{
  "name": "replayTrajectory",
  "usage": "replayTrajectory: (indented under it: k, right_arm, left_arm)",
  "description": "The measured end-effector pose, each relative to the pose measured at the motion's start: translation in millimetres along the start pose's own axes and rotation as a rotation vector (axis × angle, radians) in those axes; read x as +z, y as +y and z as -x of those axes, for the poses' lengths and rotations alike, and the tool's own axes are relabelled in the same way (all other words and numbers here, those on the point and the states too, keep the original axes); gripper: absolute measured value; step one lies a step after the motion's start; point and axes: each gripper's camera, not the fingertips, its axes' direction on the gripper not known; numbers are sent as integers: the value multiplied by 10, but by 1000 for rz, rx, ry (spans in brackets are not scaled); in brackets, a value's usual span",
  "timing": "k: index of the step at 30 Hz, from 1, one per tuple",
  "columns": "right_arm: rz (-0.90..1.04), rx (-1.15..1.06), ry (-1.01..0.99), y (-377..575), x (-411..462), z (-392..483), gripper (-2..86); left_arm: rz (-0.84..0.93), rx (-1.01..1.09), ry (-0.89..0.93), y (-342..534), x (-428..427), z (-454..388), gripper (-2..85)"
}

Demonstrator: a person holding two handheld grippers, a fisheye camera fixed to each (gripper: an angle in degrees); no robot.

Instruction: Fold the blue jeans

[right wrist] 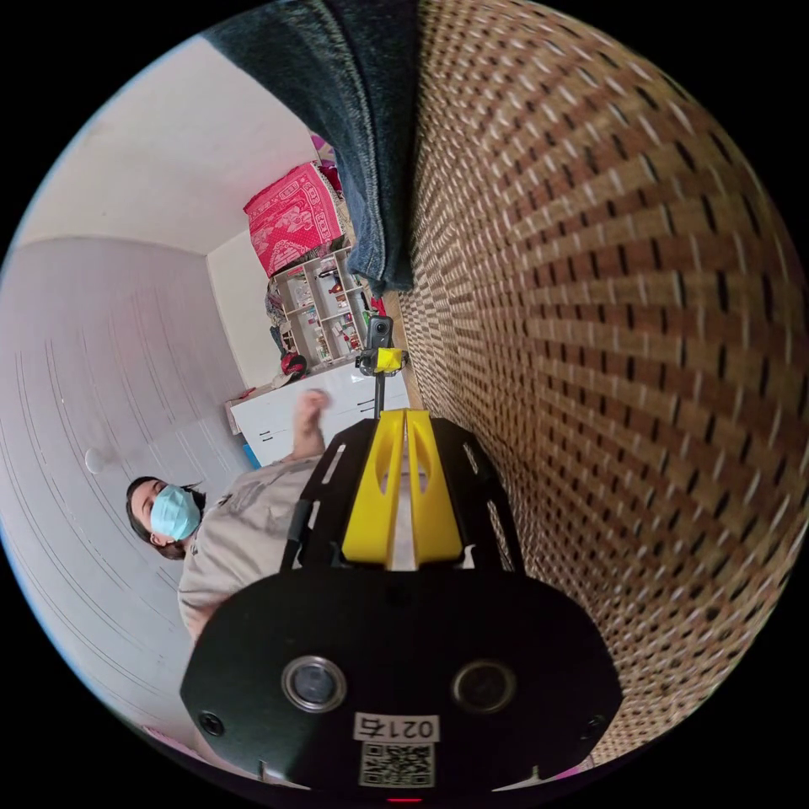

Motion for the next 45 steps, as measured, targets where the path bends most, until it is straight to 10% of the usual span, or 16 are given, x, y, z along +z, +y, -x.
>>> replayTrajectory:
  k: [32, 45]
  right_arm:
    - [-92, -33, 21, 797, -215, 1363, -8]
    - [-288, -703, 973, 1052, 145, 4209, 6]
  left_arm:
    - [-125, 111, 73, -1128, -1202, -538, -9]
    - [-405, 589, -625, -454, -1668, -2582, -4]
